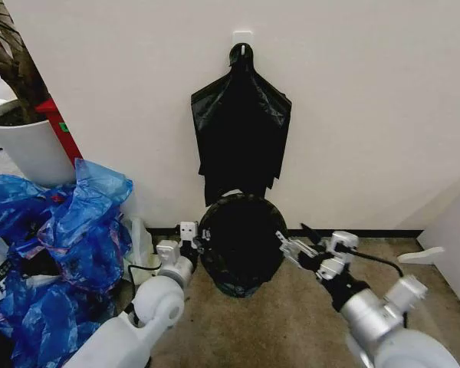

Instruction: Place the garbage bag over the trash bin.

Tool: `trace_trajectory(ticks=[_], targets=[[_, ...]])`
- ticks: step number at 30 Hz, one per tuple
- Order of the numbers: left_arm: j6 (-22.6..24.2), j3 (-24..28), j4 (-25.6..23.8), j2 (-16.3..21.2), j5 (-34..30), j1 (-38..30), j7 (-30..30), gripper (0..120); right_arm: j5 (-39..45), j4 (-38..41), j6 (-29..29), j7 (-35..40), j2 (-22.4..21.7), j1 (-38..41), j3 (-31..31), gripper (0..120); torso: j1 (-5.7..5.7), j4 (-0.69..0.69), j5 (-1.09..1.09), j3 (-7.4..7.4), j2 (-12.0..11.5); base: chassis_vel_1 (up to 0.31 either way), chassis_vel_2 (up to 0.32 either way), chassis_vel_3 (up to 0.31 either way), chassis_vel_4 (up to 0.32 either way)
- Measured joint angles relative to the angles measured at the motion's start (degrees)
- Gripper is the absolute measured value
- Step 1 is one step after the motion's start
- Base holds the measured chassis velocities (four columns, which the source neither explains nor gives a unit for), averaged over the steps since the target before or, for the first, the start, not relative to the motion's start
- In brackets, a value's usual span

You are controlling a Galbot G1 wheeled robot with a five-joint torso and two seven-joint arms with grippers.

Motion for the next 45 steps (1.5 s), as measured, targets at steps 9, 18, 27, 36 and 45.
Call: trace_trajectory(ticks=[9, 18, 27, 36, 45], targets=[[-0.5, 3.1, 0.3, -1.2, 2.1, -0.8, 0.9, 1, 1.9, -4.6, -6.4, 16.4, 0.9, 9.6, -12.3, 40, 0.00, 0.01, 0.01, 0.00, 0.0, 0.000, 0.000, 0.000, 0.000], [-3.0, 3.7, -0.4, -0.5, 1.9, -0.2, 4.1, 1, 15.3, -6.9, -10.4, 31.9, 3.2, 18.8, -18.4, 6, 0.00, 0.01, -0.01, 0.00, 0.0, 0.000, 0.000, 0.000, 0.000], [-4.0, 3.9, -1.8, -0.1, 2.1, 0.5, 6.1, 1, 19.5, -13.8, -8.2, 40.7, 5.7, 23.8, -22.9, 0, 0.00, 0.02, 0.00, 0.00, 0.0, 0.000, 0.000, 0.000, 0.000], [-4.0, 4.0, -3.1, 0.0, 2.4, 0.9, 7.3, 1, 20.0, -15.7, -6.5, 44.0, 6.2, 24.8, -23.8, 0, 0.00, 0.02, 0.01, 0.00, 0.0, 0.000, 0.000, 0.000, 0.000], [-4.2, 4.3, -2.0, -0.4, 3.8, 0.3, 7.8, 1, 21.8, -11.0, -7.2, 43.5, 3.7, 24.4, -20.0, 0, 0.00, 0.00, -0.01, -0.01, 0.0, 0.000, 0.000, 0.000, 0.000]])
